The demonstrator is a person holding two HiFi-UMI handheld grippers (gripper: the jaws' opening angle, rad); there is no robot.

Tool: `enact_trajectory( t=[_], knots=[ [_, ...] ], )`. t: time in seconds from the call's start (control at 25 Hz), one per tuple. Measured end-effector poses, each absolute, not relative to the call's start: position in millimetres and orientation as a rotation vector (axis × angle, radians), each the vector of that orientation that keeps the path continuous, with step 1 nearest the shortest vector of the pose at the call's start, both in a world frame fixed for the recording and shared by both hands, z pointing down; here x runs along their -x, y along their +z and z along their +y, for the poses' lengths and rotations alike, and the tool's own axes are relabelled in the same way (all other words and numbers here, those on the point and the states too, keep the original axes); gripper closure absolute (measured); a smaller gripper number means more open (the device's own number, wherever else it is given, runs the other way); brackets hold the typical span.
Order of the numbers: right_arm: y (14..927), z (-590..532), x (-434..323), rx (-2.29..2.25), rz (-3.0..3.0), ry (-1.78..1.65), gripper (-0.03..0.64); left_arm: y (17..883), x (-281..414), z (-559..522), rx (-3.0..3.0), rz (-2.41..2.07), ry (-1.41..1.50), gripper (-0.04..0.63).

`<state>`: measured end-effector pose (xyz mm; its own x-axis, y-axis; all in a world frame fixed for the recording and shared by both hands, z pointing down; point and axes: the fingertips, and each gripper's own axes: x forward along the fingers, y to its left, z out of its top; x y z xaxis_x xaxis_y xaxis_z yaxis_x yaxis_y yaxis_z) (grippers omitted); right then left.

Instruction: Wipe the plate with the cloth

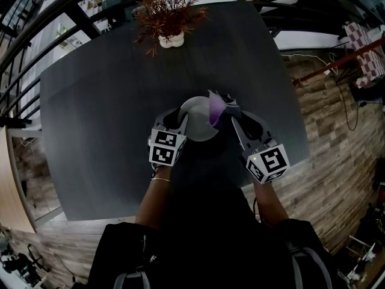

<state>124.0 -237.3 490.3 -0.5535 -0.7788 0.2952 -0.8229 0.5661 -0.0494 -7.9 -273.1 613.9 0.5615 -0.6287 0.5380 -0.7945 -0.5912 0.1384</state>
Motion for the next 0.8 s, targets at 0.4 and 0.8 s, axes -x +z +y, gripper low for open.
enact_trajectory(
  t=[0.4,0.8],
  knots=[
    [492.7,-236.9,-124.7,-1.342,-2.557,0.276,0.558,616.3,4.0,-271.5,-2.437,-1.164,0.692,0.500],
    [489.8,-234.2,-124.6,-1.346,-2.566,0.271,0.557,614.1,7.2,-272.2,-2.441,-1.186,0.663,0.502]
  ],
)
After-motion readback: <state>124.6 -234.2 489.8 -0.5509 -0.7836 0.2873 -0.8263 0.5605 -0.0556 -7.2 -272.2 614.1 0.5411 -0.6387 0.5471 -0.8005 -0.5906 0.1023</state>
